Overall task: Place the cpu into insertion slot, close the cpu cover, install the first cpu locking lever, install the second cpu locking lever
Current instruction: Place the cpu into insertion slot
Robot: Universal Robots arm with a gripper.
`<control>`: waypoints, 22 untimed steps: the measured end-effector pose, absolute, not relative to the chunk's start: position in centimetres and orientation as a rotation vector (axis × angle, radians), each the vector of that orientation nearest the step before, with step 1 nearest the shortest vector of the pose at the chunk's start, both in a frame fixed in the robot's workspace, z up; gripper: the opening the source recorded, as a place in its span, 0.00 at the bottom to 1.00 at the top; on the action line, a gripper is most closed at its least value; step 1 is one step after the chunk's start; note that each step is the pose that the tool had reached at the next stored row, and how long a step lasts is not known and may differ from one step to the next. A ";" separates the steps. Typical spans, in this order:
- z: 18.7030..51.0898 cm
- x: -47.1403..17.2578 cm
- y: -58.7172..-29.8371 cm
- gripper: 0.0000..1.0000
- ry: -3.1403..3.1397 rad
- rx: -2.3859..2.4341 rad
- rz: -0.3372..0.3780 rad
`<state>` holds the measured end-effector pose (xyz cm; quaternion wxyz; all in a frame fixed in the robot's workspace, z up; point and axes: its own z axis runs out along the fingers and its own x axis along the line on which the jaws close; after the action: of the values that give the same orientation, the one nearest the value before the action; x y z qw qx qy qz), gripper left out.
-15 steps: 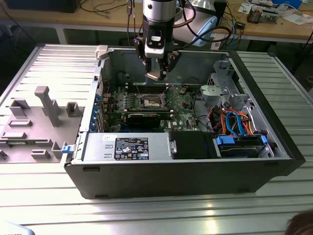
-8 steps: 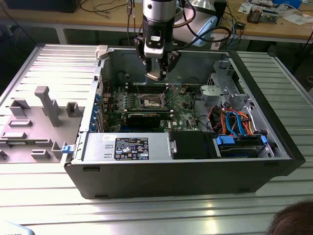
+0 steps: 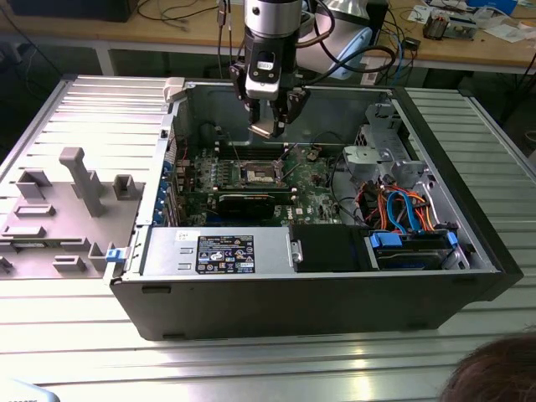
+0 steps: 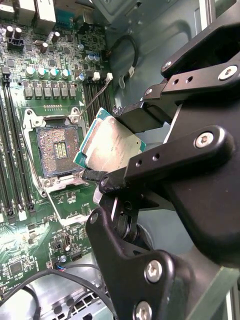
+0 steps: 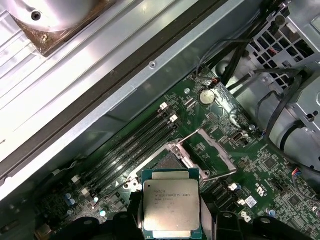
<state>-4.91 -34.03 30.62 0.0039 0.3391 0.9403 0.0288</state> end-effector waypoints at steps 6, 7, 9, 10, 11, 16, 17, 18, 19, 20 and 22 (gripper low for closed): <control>30.6 -4.9 -34.0 0.55 2.939 1.084 0.090; 30.6 -4.9 -34.0 0.55 2.938 1.087 0.090; 30.6 -4.9 -34.0 0.55 2.935 1.092 0.090; 30.6 -4.9 -34.0 0.55 2.934 1.096 0.090; 30.6 -4.9 -34.0 0.55 2.933 1.098 0.090; 30.6 -4.9 -34.0 0.55 2.925 1.117 0.089; 30.6 -4.9 -34.0 0.55 2.924 1.120 0.089; 30.6 -4.9 -34.0 0.55 2.923 1.124 0.089; 30.6 -4.9 -34.0 0.55 2.922 1.126 0.089; 30.6 -4.9 -34.0 0.55 2.920 1.130 0.089; 30.6 -4.9 -34.0 0.55 2.917 1.136 0.088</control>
<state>-4.90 -34.03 30.62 0.0047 0.3628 0.9314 0.0282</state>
